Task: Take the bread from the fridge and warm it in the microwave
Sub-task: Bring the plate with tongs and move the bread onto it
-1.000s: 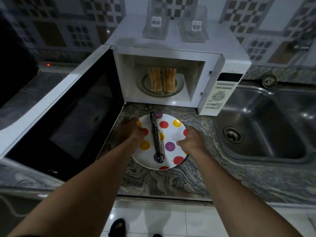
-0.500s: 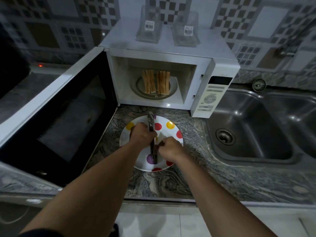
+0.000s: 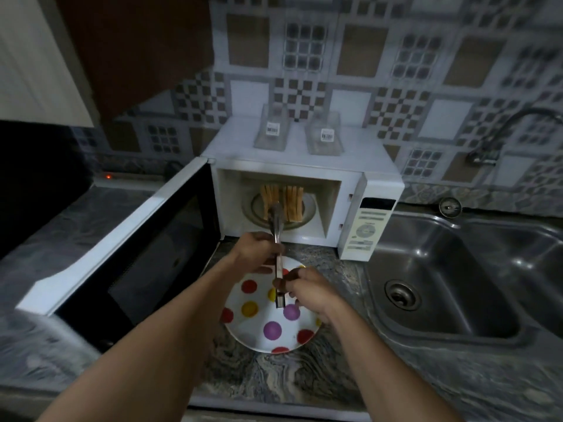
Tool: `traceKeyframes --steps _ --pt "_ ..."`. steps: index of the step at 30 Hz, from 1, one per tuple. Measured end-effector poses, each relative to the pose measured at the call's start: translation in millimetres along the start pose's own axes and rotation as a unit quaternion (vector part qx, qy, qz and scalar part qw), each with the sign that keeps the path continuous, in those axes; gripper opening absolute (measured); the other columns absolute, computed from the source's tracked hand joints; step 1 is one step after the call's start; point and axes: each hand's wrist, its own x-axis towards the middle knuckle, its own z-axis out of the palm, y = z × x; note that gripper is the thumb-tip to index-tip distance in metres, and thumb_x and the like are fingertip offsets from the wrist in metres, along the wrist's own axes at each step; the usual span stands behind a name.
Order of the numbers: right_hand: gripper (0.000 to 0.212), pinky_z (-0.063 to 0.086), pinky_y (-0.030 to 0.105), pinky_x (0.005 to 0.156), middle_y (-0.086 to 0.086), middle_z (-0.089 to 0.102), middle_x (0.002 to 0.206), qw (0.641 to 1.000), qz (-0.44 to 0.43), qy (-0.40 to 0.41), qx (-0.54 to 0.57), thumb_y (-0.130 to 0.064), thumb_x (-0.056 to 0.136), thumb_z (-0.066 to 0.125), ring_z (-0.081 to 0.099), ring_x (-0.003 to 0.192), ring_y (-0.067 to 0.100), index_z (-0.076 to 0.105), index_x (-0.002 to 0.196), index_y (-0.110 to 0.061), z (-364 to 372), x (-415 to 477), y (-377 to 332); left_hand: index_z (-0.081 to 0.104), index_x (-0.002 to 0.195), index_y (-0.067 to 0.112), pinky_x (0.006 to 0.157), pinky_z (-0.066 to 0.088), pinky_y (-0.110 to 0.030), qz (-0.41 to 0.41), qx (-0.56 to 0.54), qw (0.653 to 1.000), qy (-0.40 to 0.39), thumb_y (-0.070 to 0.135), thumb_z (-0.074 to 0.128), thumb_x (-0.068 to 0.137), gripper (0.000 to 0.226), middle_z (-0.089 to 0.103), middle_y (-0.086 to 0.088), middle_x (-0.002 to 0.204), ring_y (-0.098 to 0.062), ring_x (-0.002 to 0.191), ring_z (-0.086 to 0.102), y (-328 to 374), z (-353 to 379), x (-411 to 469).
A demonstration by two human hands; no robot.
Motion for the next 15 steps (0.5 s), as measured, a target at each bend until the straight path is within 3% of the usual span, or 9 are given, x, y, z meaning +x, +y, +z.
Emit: traceKeyframes --steps 2,4,6,8,10,12,15 --pt "0.024 0.045 0.024 0.061 0.000 0.069 0.082 1.000 -0.023 0.004 -0.004 -0.026 0.087 0.075 0.056 0.071 0.011 0.073 0.095 -0.003 -5 -5 -13 0.069 0.093 0.013 0.061 0.052 -0.031 0.024 -0.004 1.000 -0.008 0.029 0.072 0.086 0.018 0.067 -0.004 0.071 -0.017 0.061 0.066 16 -6 -8" --pt "0.026 0.043 0.024 0.061 -0.001 0.069 0.084 0.999 -0.041 0.011 -0.018 -0.029 0.085 0.076 0.057 0.074 0.012 0.073 0.098 -0.007 -8 -8 -22 0.069 0.100 0.005 0.057 0.053 -0.031 0.065 -0.013 0.998 0.003 0.029 0.071 0.089 0.026 0.066 -0.013 0.076 -0.015 0.054 0.064 28 -11 -12" --pt "0.024 0.042 0.020 0.060 -0.005 0.071 0.089 0.998 -0.052 0.018 -0.024 -0.032 0.085 0.076 0.060 0.077 0.009 0.073 0.101 -0.015 -9 -9 -30 0.070 0.105 0.006 0.070 0.059 -0.039 0.093 -0.005 0.995 0.022 0.030 0.071 0.089 0.029 0.070 -0.019 0.096 -0.019 0.076 0.069 38 -16 -15" --pt "0.020 0.040 0.013 0.053 -0.009 0.072 0.086 0.997 -0.070 0.024 -0.014 -0.032 0.085 0.076 0.060 0.072 0.003 0.073 0.101 -0.020 -12 -15 -41 0.071 0.107 0.012 0.081 0.055 -0.042 0.107 0.004 0.994 0.016 0.031 0.070 0.090 0.026 0.071 -0.013 0.108 -0.024 0.098 0.067 51 -20 -23" --pt "0.015 0.038 0.008 0.046 -0.011 0.070 0.077 0.996 -0.080 0.031 -0.001 -0.028 0.085 0.078 0.058 0.061 -0.002 0.072 0.095 -0.018 -13 -21 -50 0.069 0.111 0.011 0.077 0.052 -0.034 0.126 0.000 0.992 0.003 0.026 0.066 0.093 0.024 0.071 -0.008 0.109 -0.024 0.103 0.065 59 -24 -28" --pt "0.017 0.038 0.009 0.046 -0.007 0.072 0.079 0.995 -0.085 0.042 0.005 -0.024 0.084 0.080 0.059 0.057 -0.004 0.073 0.095 -0.013 -12 -26 -54 0.066 0.112 0.005 0.067 0.052 -0.023 0.143 -0.003 0.990 -0.007 0.018 0.062 0.096 0.021 0.070 -0.008 0.101 -0.021 0.092 0.066 66 -25 -34" --pt "0.016 0.040 0.008 0.050 -0.001 0.076 0.091 0.993 -0.103 0.061 0.000 -0.019 0.083 0.079 0.067 0.076 0.005 0.074 0.094 -0.009 -10 -35 -61 0.064 0.113 0.000 0.058 0.053 -0.016 0.164 -0.013 0.986 -0.014 0.012 0.059 0.096 0.021 0.069 -0.012 0.099 -0.017 0.081 0.067 70 -28 -43"
